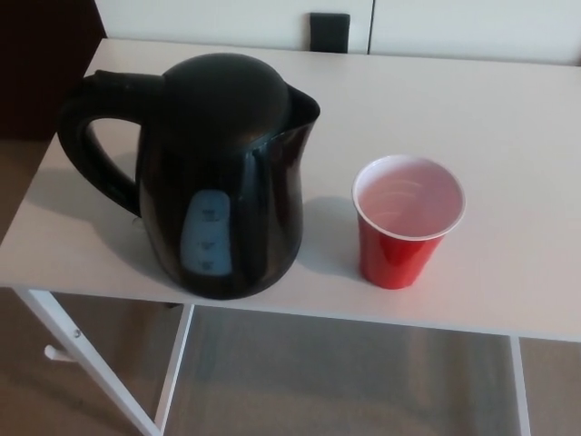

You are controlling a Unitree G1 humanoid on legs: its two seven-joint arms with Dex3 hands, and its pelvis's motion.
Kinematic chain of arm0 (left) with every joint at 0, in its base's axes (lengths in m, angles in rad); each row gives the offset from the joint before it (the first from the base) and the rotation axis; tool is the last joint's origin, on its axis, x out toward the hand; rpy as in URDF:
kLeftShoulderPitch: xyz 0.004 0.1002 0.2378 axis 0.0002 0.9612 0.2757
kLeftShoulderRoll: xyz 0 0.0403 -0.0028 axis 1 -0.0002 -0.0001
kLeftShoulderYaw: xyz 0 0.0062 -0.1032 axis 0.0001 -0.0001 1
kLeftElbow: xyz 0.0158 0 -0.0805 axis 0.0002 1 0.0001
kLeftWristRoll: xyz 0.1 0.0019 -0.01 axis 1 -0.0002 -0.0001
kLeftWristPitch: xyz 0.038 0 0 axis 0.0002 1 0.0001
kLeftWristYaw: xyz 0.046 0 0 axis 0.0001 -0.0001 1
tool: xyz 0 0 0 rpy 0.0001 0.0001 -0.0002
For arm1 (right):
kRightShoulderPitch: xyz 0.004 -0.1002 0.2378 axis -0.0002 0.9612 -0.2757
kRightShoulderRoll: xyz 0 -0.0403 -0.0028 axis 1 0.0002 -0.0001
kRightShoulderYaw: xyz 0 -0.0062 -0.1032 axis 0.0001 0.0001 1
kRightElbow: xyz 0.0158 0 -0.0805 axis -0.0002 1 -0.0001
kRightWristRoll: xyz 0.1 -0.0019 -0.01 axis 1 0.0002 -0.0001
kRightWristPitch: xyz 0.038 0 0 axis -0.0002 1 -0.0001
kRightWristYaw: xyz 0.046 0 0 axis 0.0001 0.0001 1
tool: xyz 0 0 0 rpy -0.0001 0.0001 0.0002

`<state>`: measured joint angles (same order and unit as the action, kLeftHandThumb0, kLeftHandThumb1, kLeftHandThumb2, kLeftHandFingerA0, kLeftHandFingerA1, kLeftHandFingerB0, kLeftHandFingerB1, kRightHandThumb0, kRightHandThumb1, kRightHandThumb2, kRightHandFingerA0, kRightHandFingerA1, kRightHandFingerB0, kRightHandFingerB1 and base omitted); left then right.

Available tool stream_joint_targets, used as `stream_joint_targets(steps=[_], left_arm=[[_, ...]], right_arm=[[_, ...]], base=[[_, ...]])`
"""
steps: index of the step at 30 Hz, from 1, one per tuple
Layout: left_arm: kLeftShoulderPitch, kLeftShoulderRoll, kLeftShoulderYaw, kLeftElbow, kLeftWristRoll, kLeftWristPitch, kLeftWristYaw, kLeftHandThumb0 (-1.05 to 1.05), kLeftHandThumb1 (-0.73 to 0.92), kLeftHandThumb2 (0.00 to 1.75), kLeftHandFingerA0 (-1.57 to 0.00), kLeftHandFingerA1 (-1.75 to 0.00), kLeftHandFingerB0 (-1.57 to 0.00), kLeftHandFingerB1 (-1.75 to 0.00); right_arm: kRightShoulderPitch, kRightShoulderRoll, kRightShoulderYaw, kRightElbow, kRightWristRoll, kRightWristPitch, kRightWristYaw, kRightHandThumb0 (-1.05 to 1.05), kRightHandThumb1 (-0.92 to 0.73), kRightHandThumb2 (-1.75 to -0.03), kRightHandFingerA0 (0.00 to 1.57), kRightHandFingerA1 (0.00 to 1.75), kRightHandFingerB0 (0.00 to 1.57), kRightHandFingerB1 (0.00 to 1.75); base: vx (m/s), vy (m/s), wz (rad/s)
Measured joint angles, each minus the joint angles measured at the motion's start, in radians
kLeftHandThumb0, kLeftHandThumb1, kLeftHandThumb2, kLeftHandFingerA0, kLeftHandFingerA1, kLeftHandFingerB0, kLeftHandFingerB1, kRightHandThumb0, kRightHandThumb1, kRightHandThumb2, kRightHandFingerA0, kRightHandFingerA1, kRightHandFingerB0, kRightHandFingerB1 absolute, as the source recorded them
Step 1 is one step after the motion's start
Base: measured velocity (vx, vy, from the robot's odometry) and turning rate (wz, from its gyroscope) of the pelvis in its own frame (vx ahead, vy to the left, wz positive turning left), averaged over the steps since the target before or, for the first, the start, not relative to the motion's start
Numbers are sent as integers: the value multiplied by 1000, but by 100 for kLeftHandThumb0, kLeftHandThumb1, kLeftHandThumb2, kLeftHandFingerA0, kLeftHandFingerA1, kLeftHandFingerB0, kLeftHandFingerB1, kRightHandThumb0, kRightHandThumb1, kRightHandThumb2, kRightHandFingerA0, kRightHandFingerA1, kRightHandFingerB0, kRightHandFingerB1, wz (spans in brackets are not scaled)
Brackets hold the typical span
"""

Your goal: The robot walk towards a table in front and uses its left hand to pick up the pot from the base and pour water to the cup on the right hand side

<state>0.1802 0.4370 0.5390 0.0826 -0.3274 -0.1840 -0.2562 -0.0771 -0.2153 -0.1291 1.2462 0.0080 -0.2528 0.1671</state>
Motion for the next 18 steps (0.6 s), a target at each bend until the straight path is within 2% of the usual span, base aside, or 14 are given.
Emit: stream_joint_targets(steps=[1,2,7,8,12,13,18], left_arm=[[-44,25,-16,-35,-2,24,-1,-50,35,74,-2,-41,0,-29],[-69,32,-28,-47,-2,37,-2,-56,40,68,-8,-37,-5,-29],[-245,41,-132,-75,7,118,1,-56,40,68,-8,-37,-5,-29],[-262,41,-143,-78,9,131,2,-59,38,73,-6,-36,-5,-23],[-365,43,-220,-51,44,191,14,-59,38,73,-6,-36,-5,-23],[-376,44,-228,-47,49,201,17,-63,39,71,-10,-28,-9,-15],[-502,41,-325,24,102,272,42,-64,40,70,-11,-25,-11,-13]], right_arm=[[3,-1,0,1,0,0,0,-60,-27,-82,78,79,44,68],[4,-2,0,2,0,0,-1,-62,-28,-83,77,79,43,68],[1,-8,-1,5,0,1,-1,-62,-28,-83,77,79,43,68],[1,-9,-1,5,0,1,-1,-61,-40,-64,80,73,46,62],[6,-16,-1,4,0,1,-4,-61,-40,-64,80,73,46,62],[6,-16,-1,4,0,1,-4,-64,-28,-82,80,78,46,67],[10,-18,-6,0,0,0,-5,-62,-28,-82,78,78,45,66]], base=[[0,0,0],[0,0,0],[0,0,0],[0,0,0],[1,4,2],[0,0,0],[0,0,0]])
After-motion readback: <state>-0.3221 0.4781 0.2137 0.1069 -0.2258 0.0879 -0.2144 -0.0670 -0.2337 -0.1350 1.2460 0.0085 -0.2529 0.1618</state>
